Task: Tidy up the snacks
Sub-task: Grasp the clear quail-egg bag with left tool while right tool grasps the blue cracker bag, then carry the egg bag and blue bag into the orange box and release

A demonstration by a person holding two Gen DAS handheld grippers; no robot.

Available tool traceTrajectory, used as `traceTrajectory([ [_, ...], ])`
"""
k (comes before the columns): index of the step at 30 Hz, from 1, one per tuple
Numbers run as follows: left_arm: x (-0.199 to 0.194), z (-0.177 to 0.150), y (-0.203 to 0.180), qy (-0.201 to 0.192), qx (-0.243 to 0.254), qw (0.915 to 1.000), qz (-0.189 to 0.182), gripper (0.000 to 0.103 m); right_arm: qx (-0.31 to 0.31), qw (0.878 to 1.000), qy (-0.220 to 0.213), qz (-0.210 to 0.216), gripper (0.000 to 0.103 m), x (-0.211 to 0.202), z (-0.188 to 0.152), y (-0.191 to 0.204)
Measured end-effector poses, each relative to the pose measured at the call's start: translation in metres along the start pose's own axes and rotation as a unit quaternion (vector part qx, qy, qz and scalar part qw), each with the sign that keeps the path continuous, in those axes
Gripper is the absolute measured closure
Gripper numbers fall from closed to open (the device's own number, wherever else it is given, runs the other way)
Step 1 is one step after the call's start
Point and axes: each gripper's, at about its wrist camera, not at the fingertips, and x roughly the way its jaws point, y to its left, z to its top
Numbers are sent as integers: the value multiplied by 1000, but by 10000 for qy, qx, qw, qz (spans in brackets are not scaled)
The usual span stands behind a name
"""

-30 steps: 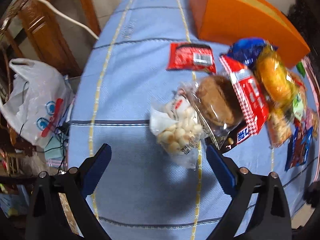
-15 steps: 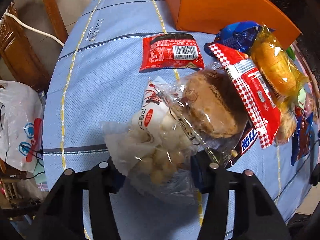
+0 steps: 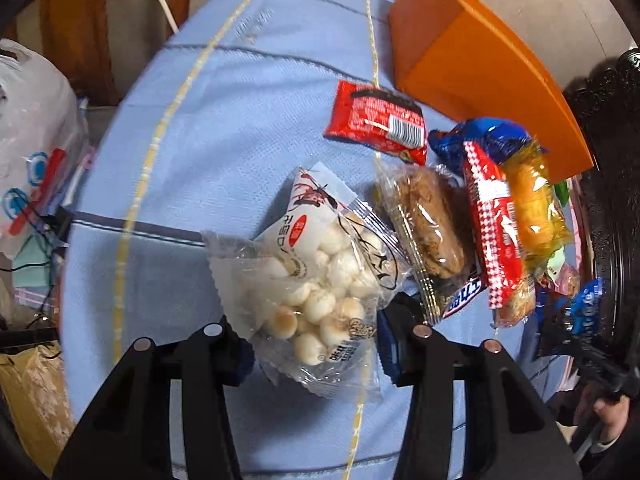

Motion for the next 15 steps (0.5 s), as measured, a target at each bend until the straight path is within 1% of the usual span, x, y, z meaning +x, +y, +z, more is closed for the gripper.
traceTrajectory([
  [5,-37,-8,-1,-285,-118,9995,-96,55,73,9988,-292,376,66,-38,-1,-10],
  [8,-55,-10,-1,-471,-106,9988,-103,55,-7,9975,-509,493,66,-56,8,-12],
  [11,-70,-5,-15,-634,-110,9979,-28,55,-60,9957,-700,611,66,-72,17,-15],
  [13,-76,3,-28,-736,-36,9973,-57,55,-141,9945,-792,668,66,-78,28,-19],
  [15,-85,7,-38,-856,10,9963,-115,55,-206,9931,-907,715,66,-81,33,-14],
])
